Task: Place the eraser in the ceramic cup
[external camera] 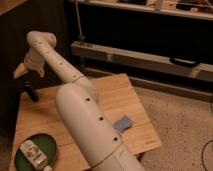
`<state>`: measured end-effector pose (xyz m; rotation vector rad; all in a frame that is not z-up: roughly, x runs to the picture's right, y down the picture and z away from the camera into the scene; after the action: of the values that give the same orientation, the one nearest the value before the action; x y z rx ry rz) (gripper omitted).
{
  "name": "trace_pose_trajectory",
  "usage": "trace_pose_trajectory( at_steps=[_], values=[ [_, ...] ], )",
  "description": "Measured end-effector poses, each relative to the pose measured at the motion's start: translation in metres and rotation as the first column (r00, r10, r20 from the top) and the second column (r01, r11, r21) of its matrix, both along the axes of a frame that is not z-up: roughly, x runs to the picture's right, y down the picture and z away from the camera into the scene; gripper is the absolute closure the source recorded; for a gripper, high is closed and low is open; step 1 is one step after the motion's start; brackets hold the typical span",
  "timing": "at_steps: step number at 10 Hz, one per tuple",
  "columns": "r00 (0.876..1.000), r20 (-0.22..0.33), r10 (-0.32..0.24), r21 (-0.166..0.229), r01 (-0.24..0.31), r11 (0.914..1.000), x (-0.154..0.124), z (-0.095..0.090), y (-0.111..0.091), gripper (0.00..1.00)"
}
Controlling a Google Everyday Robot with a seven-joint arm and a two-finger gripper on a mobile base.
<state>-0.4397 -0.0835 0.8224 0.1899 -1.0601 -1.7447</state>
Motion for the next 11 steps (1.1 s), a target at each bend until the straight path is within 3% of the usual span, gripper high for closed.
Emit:
trace_pose_trajectory(
  at_steps=[4, 9, 10, 11],
  values=[
    [0.999, -0.012, -0.046, -0.025, 0.045, 0.9987, -0.013, 0.010, 0.021, 0.20],
    [0.994, -0.068, -0.080, -0.039, 0.078, 0.9962, -0.021, 0.034, 0.043, 0.20],
    [0.994, -0.069, -0.080, -0.040, 0.077, 0.9962, -0.022, 0.035, 0.043, 0.21],
    [0.994, -0.071, -0.079, -0.040, 0.077, 0.9963, -0.021, 0.035, 0.043, 0.29]
  ],
)
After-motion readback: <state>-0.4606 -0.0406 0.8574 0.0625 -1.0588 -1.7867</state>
